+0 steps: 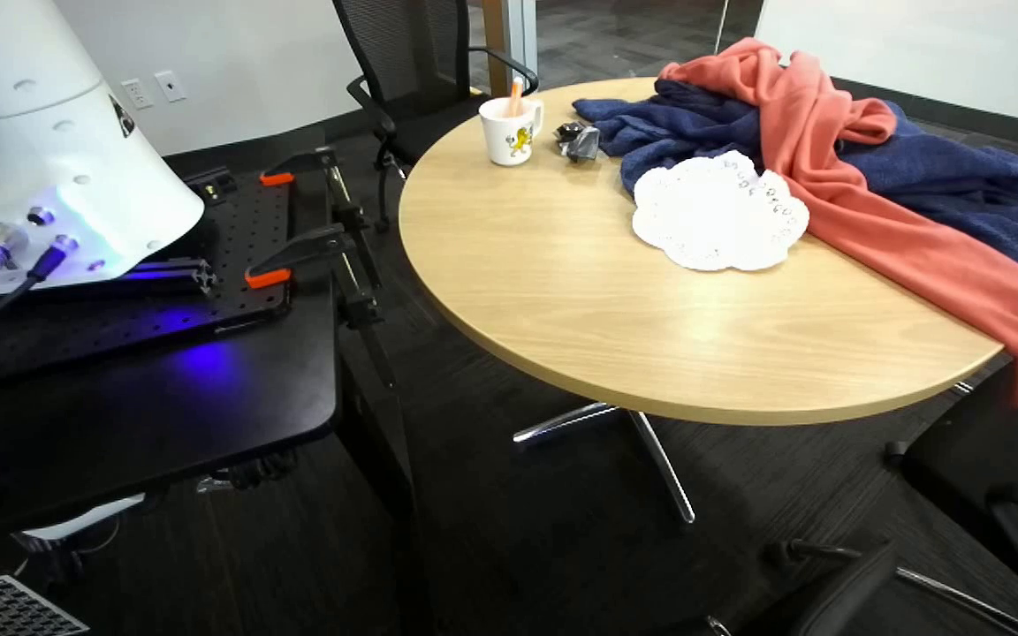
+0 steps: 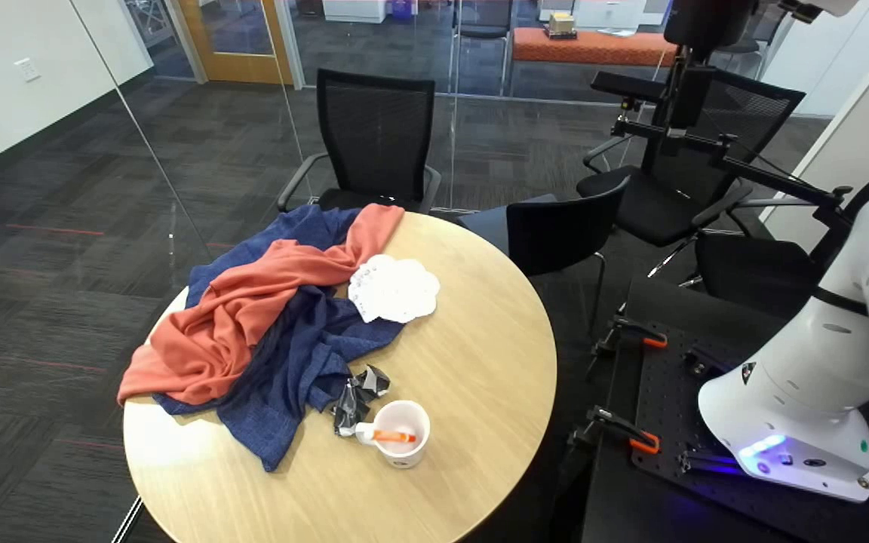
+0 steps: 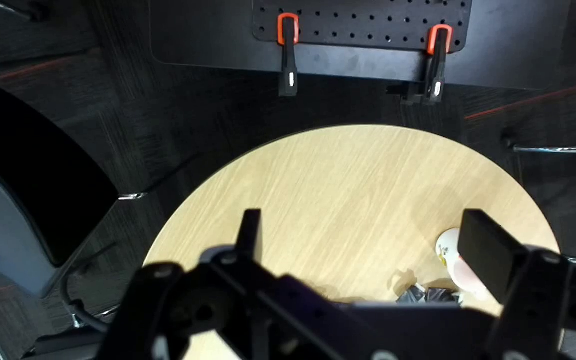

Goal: Remove the marker from the mug cup and place it on the table

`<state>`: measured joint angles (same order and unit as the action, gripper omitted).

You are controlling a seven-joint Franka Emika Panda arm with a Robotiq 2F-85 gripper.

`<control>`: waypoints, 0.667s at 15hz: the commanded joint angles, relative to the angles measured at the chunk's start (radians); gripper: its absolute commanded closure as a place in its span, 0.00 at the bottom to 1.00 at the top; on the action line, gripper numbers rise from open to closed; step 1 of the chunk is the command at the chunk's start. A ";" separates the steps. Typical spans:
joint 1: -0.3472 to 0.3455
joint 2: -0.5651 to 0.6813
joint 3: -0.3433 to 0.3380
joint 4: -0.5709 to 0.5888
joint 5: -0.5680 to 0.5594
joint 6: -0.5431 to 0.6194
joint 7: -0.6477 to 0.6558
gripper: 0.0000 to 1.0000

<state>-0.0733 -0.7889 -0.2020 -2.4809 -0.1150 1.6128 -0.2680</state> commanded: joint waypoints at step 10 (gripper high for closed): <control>0.162 0.044 0.016 -0.196 0.108 0.432 -0.121 0.00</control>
<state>0.0576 -0.7611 -0.1951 -2.6240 -0.0526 1.9310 -0.3525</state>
